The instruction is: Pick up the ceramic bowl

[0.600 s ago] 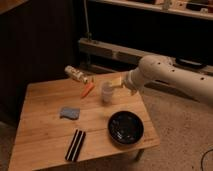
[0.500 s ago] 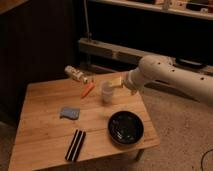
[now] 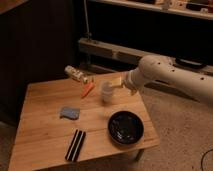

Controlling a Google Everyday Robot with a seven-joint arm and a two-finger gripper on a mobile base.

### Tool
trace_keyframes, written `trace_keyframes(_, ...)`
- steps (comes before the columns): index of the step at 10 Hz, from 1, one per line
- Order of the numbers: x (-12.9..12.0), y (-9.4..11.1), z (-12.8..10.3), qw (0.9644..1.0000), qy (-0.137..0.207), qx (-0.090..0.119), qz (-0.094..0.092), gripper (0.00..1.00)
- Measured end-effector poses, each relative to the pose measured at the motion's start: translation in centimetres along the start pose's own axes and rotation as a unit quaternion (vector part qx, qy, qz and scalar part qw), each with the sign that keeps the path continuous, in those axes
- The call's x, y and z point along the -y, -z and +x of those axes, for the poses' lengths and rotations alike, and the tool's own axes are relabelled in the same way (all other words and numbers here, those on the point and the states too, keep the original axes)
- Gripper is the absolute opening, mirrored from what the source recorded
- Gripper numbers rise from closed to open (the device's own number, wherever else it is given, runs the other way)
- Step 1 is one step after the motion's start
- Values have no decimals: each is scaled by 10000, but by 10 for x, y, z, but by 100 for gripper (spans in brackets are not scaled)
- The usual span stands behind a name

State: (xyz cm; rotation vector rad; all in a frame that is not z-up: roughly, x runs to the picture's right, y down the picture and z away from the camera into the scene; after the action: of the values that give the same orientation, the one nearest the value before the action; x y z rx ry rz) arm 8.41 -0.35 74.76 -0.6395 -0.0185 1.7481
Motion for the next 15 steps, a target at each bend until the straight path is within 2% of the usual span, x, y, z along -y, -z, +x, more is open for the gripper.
trace_keyframes(10,1,0,0,10000,-65,-15,-32,80)
trace_keyframes(11,8,-1,3,9998,-154,-71,-108,80)
trace_keyframes(13,34,7,14,9983,-287,-172,-482,80)
trace_keyframes(15,63,12,30,9947,-440,-283,-889,80)
